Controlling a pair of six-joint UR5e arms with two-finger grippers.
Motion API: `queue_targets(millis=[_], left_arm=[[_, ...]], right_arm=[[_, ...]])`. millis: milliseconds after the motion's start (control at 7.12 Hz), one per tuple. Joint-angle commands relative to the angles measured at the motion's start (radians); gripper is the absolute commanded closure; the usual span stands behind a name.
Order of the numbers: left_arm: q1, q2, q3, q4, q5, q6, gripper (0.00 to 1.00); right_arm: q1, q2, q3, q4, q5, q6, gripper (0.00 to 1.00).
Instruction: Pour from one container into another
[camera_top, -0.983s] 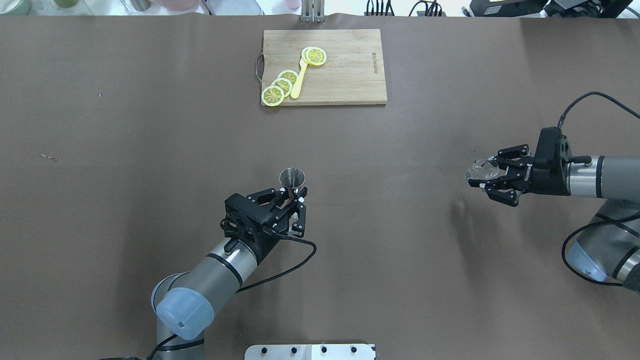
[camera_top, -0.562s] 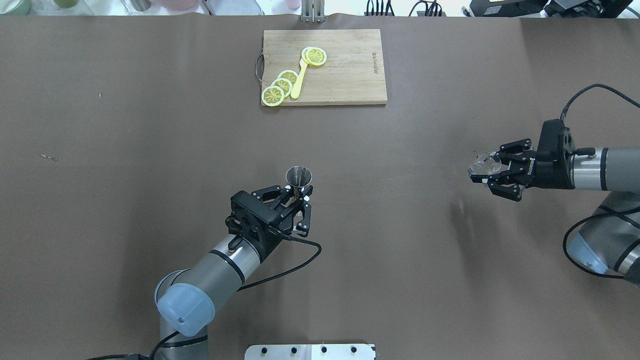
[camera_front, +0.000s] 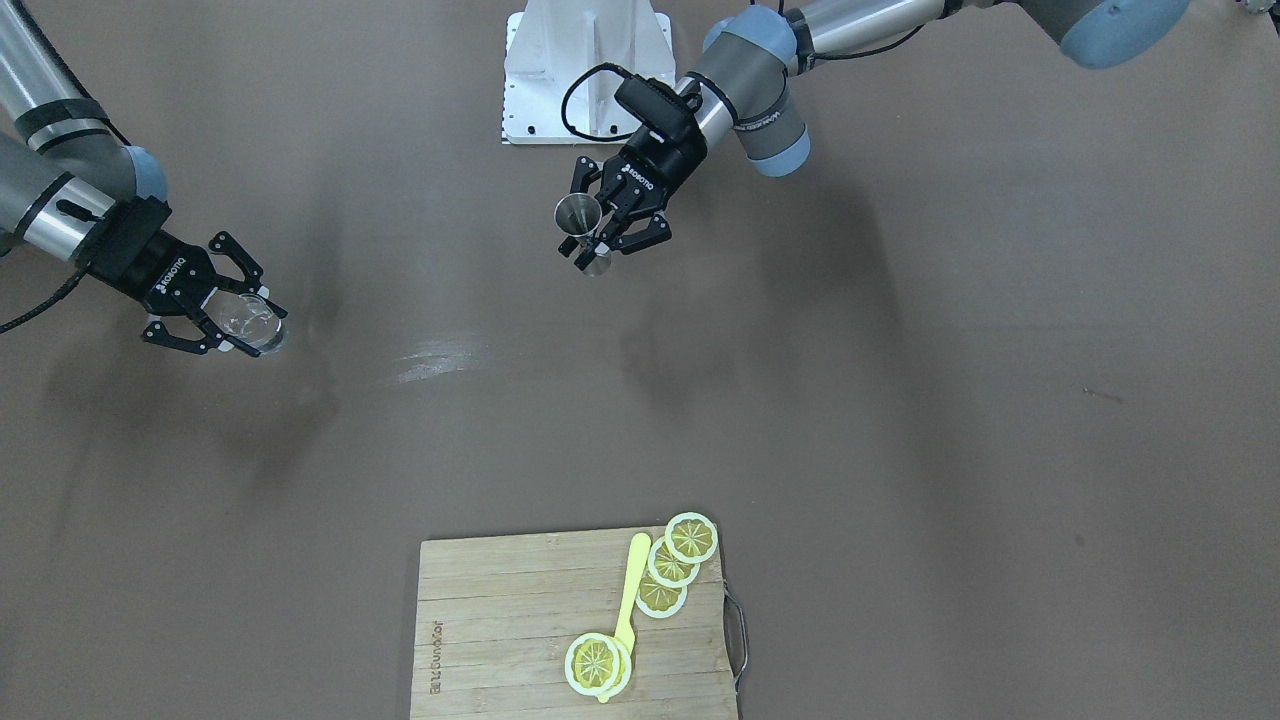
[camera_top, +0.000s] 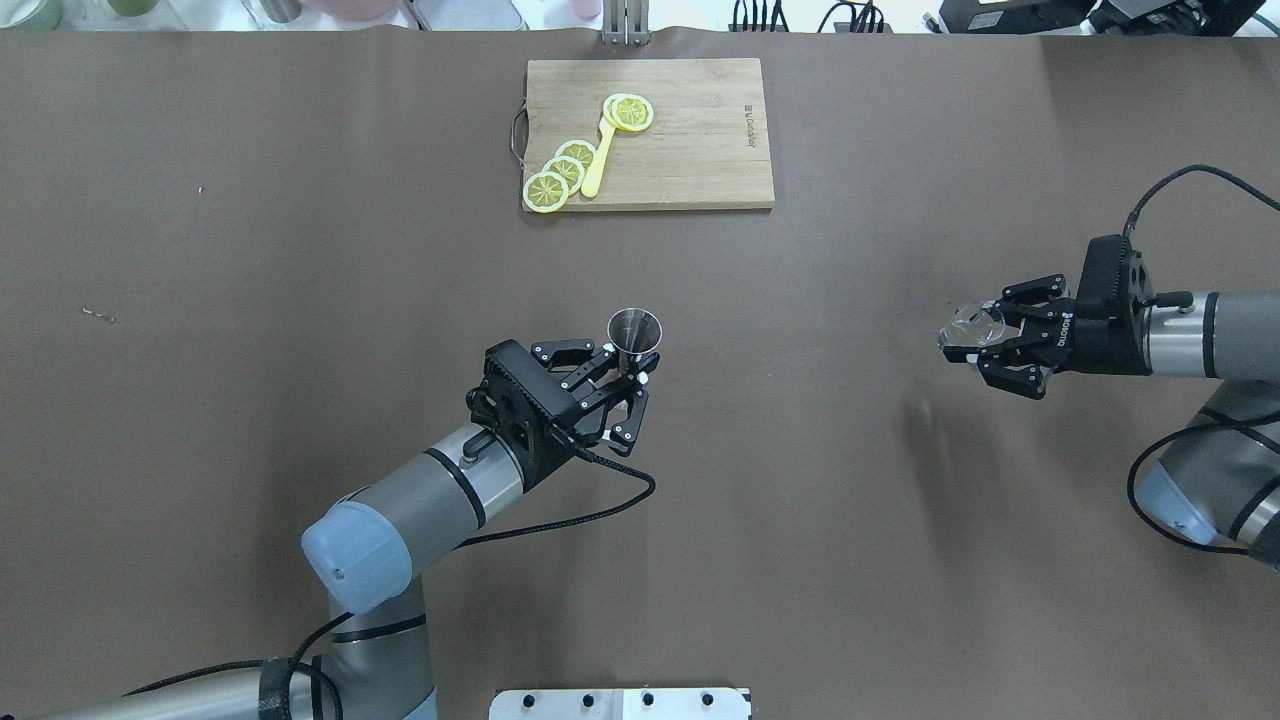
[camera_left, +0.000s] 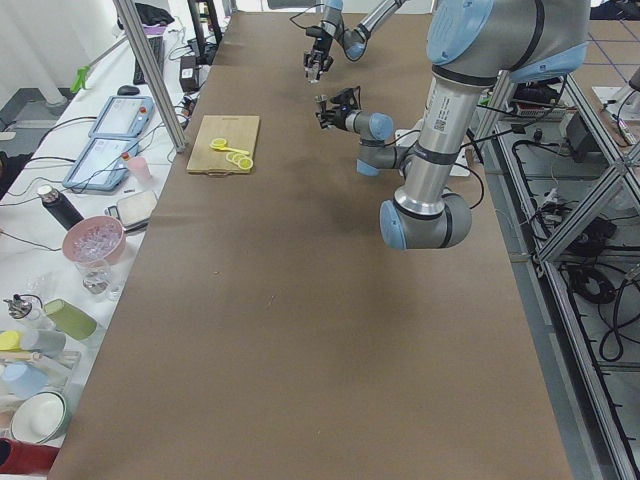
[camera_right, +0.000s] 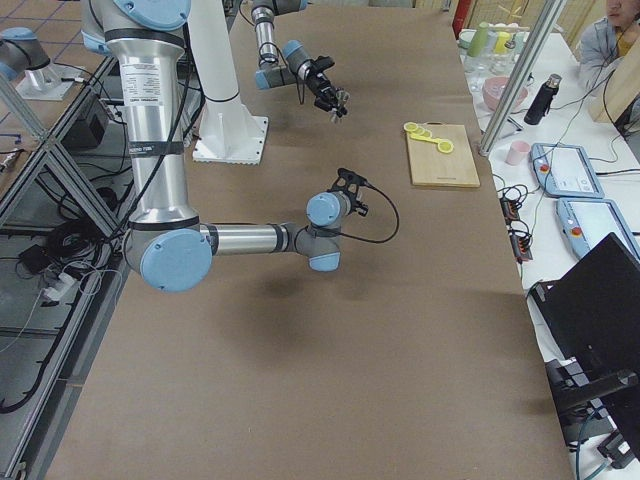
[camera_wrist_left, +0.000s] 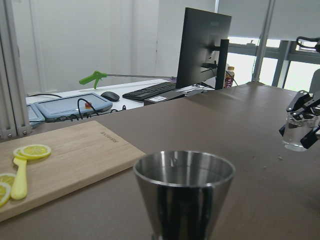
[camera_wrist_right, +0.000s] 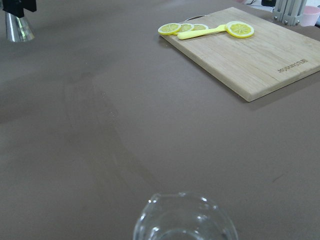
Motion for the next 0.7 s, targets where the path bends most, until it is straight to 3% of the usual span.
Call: queue_targets(millis=[0, 562], left_arm=[[-0.016, -0.009, 0.008, -0.041, -0.088, 0.057, 1.0], [-0.022, -0.044, 0.028, -0.074, -0.158, 0.11, 1.0]], right_arm=[[0.009, 0.005, -0.002, -0.012, 0.048, -0.001, 1.0], [0.018, 0.032, 0.001, -0.015, 0.055, -0.012, 1.0]])
